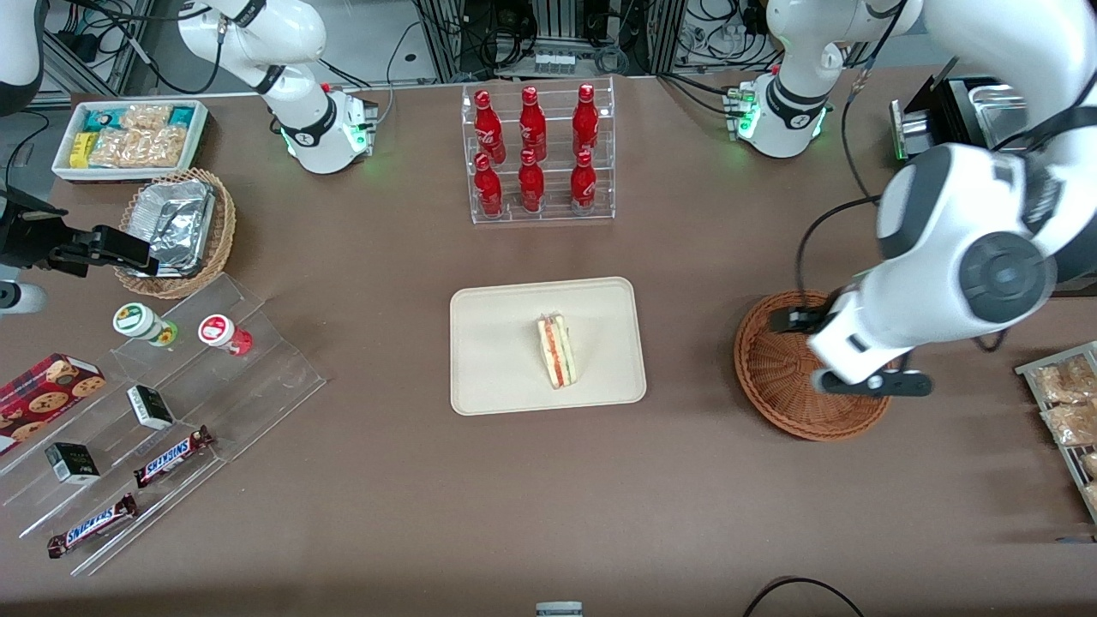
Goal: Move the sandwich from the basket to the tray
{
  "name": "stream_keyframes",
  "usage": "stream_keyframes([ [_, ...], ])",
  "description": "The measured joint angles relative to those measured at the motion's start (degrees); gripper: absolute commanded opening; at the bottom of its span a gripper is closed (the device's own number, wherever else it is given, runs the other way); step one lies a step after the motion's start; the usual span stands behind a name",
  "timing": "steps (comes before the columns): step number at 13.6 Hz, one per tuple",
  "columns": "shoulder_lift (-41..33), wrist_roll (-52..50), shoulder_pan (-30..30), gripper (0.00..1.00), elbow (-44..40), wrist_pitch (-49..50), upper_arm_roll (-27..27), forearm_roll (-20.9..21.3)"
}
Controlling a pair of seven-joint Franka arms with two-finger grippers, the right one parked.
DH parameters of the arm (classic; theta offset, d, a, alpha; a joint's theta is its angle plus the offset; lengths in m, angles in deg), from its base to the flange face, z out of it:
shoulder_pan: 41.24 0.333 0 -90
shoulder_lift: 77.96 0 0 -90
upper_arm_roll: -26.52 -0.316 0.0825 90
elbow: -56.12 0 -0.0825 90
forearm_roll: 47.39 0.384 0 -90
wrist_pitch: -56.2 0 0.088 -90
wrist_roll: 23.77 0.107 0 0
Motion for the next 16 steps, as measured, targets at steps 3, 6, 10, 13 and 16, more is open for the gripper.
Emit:
stream_keyframes([
  [3,-4.6,4.3,3.4,1.00,4.2,0.5,0.0,0.0],
  [6,-8.0,6.7,4.8,1.00,5.5,3.8,-0.1,0.0],
  [10,-11.3,10.6,6.8,1.00,5.9,7.1,-2.1,0.0],
  [13,-13.5,11.4,6.7,1.00,5.9,9.6,-3.6,-0.2],
  [16,-15.2,11.4,4.0,1.00,5.9,10.2,-6.7,-0.3],
])
